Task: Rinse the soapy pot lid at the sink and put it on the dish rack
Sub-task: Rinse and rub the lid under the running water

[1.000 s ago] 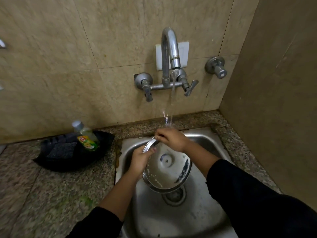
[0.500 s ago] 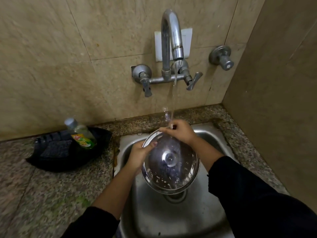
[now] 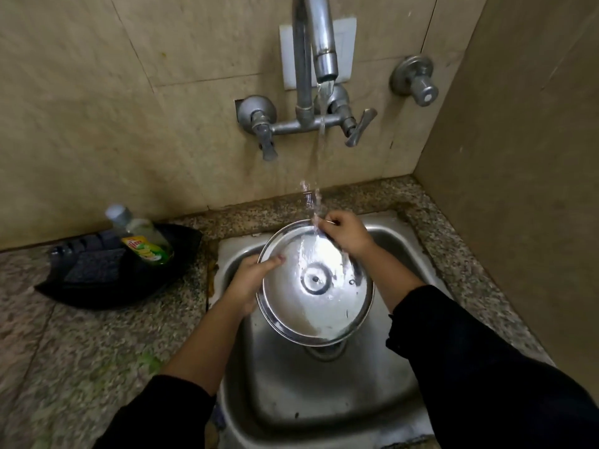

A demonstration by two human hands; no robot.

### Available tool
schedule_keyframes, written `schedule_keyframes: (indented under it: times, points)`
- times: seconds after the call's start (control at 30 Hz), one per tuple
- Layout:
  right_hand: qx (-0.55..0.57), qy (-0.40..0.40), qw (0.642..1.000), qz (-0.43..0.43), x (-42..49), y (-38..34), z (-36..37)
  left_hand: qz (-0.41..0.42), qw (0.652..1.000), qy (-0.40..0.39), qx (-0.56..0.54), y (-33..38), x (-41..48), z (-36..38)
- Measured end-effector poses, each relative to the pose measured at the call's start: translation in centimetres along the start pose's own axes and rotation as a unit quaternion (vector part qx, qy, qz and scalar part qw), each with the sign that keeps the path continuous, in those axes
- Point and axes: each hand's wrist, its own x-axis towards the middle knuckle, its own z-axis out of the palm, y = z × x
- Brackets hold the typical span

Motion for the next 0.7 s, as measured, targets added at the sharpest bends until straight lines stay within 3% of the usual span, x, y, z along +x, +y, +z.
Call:
schedule_keyframes:
  times: [0.1,0.17,0.27,0.37,0.57,0.7]
  points:
    - [-0.127,-0.097,0.983,-0.092,-0.6,-2.9,1.4,-0.016,0.997,-0.038,0.066,0.5,0.5,1.1]
    - [-0.181,-0.102,0.968,-0.141,-0.6,-3.5,1.7,0.003,0.997,-0.047,0.057,0.1,0.6,1.2]
    - [-0.066,-0.027,0.996,-0.046,-0.3,-1.8,0.5,0.014,1.000,-0.003,0.010,-0.8,0.0,0.9]
    - [0.039,0.039,0.998,0.034,-0.4,-0.3,0.0,-0.006,1.000,0.024,-0.020,-0.9,-0.5,0.7]
    - [-0.094,-0.029,0.990,-0.097,-1.1,-2.9,1.5,0.034,0.996,-0.044,0.066,0.9,-0.1,1.2]
    - [-0.064,0.066,0.996,-0.004,-1.6,-1.2,0.3,0.062,0.997,-0.018,0.043,0.0,-0.4,0.6]
